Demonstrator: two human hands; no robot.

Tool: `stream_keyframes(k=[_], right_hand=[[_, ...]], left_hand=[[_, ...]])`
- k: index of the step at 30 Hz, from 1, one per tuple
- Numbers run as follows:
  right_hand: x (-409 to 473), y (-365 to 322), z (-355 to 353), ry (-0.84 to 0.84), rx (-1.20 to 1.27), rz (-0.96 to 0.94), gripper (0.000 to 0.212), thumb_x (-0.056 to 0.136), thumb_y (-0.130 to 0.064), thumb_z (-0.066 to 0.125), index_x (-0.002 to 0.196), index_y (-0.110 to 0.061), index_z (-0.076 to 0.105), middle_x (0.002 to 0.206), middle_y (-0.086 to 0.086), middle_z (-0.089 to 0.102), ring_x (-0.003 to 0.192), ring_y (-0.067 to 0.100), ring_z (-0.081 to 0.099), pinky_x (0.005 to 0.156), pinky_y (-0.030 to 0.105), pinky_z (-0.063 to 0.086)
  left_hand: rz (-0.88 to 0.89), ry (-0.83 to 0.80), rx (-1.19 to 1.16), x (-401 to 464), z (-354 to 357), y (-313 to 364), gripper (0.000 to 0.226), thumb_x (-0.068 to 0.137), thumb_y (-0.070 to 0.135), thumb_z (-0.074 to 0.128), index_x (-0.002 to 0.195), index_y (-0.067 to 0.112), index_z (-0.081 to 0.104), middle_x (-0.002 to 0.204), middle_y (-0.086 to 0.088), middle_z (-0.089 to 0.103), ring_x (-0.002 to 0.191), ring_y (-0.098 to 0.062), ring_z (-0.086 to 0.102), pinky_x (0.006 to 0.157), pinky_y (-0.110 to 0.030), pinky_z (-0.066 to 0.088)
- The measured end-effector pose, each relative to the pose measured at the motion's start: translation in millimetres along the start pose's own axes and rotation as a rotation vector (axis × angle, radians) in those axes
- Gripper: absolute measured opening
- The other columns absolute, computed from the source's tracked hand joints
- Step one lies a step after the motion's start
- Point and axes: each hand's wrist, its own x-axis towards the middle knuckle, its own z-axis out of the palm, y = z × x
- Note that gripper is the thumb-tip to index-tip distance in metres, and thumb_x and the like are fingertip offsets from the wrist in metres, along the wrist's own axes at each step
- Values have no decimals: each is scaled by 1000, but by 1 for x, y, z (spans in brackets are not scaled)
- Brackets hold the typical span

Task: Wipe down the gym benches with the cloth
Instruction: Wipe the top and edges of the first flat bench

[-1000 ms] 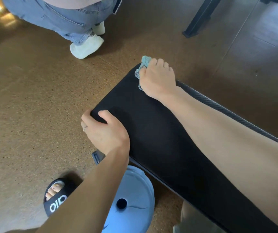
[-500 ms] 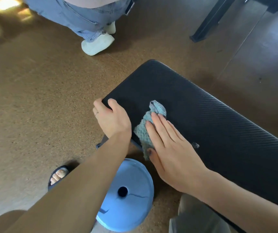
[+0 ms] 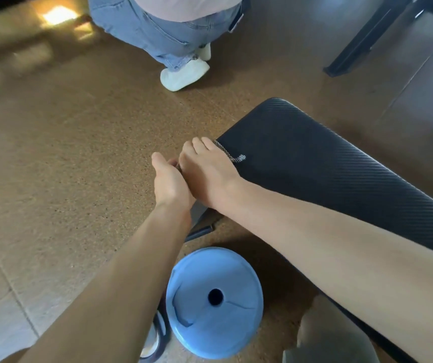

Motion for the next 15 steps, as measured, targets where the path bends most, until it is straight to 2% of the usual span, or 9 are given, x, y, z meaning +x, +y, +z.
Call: stream_keyframes(k=[1, 3, 6, 7, 8, 10, 11, 13, 15], right_hand=[[-1, -2, 0, -8, -34, -18, 35, 101, -14, 40, 132, -8, 56, 129, 14, 56, 123, 32, 51, 114, 40, 34], [-18, 0, 5, 24, -112, -76, 39, 97, -10, 36, 133, -8, 52, 130, 15, 54, 126, 34, 49, 116, 42, 32], [-56, 7, 19, 57, -261, -169, 71, 87, -6, 6, 157, 0, 17, 161, 26, 23, 153, 44, 19, 125, 49, 19], [-68, 11, 21, 66, -232, -178, 72, 88, -3, 0, 159, 1, 13, 166, 26, 16, 155, 46, 14, 126, 50, 18], [-78, 15, 22, 92, -177, -157, 68, 93, -1, 5, 159, 1, 21, 167, 26, 19, 155, 45, 17, 125, 51, 21], [-105, 23, 23, 140, -80, -128, 61, 97, 2, 37, 157, -2, 36, 165, 21, 30, 153, 41, 28, 125, 49, 26], [-122, 26, 23, 135, -57, -117, 67, 93, 2, 45, 159, -5, 35, 166, 19, 29, 153, 39, 28, 126, 47, 25], [-159, 32, 17, 98, -84, -115, 67, 94, 1, 40, 160, -8, 33, 168, 17, 24, 154, 37, 25, 128, 45, 22], [-198, 40, 16, 90, -84, -84, 63, 95, -4, 30, 156, -10, 42, 167, 19, 29, 152, 38, 32, 126, 45, 24]], left_hand=[[-5, 7, 1, 0, 0, 1, 53, 106, 53, 25, 126, 21, 63, 103, 6, 66, 86, -4, 57, 69, -23, 40], [-1, 2, 50, -3, 2, 1, 54, 104, 55, 26, 129, 24, 62, 119, 3, 66, 102, -13, 57, 87, -30, 39], [81, -28, 198, -10, 13, -1, 57, 99, 57, 25, 133, 29, 61, 131, 1, 64, 120, -20, 57, 110, -44, 39], [116, -30, 242, -13, 17, -1, 57, 98, 57, 25, 133, 30, 61, 129, 1, 65, 120, -21, 58, 112, -46, 39], [149, -31, 274, -15, 20, 0, 57, 98, 58, 26, 133, 30, 60, 129, 1, 65, 121, -21, 58, 112, -47, 39], [207, -50, 305, -17, 24, 1, 57, 99, 58, 26, 137, 29, 57, 131, 5, 61, 122, -19, 55, 113, -42, 36], [236, -66, 315, -18, 27, 1, 55, 102, 55, 26, 140, 28, 54, 130, 7, 58, 121, -16, 52, 110, -36, 34], [284, -83, 342, -19, 28, -2, 48, 106, 48, 27, 141, 25, 52, 123, 9, 53, 114, -13, 48, 99, -30, 32], [337, -83, 372, -16, 30, -10, 42, 107, 43, 29, 134, 22, 54, 123, 6, 56, 115, -16, 52, 96, -31, 35]])
